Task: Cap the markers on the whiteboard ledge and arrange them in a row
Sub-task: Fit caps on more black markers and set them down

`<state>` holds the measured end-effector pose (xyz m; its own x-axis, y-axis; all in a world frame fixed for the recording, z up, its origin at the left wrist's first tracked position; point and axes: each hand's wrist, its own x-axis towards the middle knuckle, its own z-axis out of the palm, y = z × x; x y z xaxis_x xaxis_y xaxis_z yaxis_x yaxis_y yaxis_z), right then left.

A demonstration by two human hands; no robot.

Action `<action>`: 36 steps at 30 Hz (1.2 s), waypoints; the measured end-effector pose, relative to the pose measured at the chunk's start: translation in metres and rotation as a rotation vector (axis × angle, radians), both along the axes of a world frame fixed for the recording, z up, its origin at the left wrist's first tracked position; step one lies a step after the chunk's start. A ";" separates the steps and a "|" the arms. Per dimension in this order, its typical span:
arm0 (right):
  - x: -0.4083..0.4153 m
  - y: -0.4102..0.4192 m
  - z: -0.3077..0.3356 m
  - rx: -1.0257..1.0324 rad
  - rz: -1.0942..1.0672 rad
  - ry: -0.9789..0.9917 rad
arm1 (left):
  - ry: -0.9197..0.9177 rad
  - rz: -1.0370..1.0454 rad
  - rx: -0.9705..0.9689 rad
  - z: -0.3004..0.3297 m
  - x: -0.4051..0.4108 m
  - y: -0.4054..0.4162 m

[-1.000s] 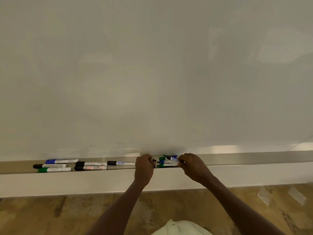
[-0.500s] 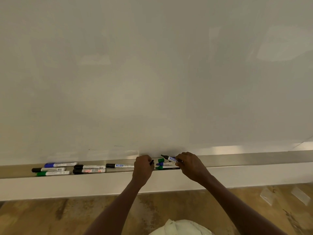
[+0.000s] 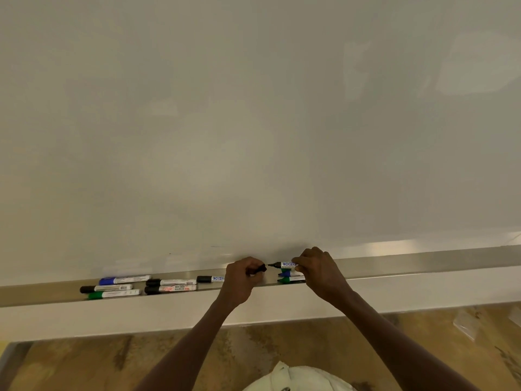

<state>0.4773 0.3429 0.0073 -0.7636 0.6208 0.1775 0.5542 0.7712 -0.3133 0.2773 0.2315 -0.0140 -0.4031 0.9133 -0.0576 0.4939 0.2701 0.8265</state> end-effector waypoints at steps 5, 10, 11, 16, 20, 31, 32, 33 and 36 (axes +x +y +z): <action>-0.014 -0.009 0.003 0.006 0.026 -0.053 | -0.056 -0.024 0.030 0.005 -0.011 -0.005; -0.023 -0.015 0.002 -0.002 0.047 -0.052 | -0.121 -0.036 0.010 0.010 -0.021 -0.009; -0.026 -0.016 0.003 -0.003 0.051 -0.043 | -0.123 -0.036 0.011 0.012 -0.024 -0.011; -0.034 -0.027 0.010 -0.116 0.084 0.075 | -0.503 0.167 0.065 0.022 -0.026 -0.012; -0.049 -0.049 0.014 -0.127 0.084 0.150 | -0.788 0.375 0.108 0.029 -0.019 -0.010; -0.090 -0.092 0.027 -0.571 -0.269 0.284 | -1.028 0.660 0.070 0.025 -0.010 -0.021; -0.093 -0.092 0.028 -0.691 -0.348 0.329 | -1.048 0.654 0.065 0.025 -0.011 -0.022; -0.095 -0.092 0.029 -0.820 -0.419 0.386 | -1.072 0.646 0.061 0.025 -0.013 -0.025; -0.097 -0.089 0.031 -1.082 -0.496 0.469 | -1.106 0.629 0.066 0.025 -0.019 -0.030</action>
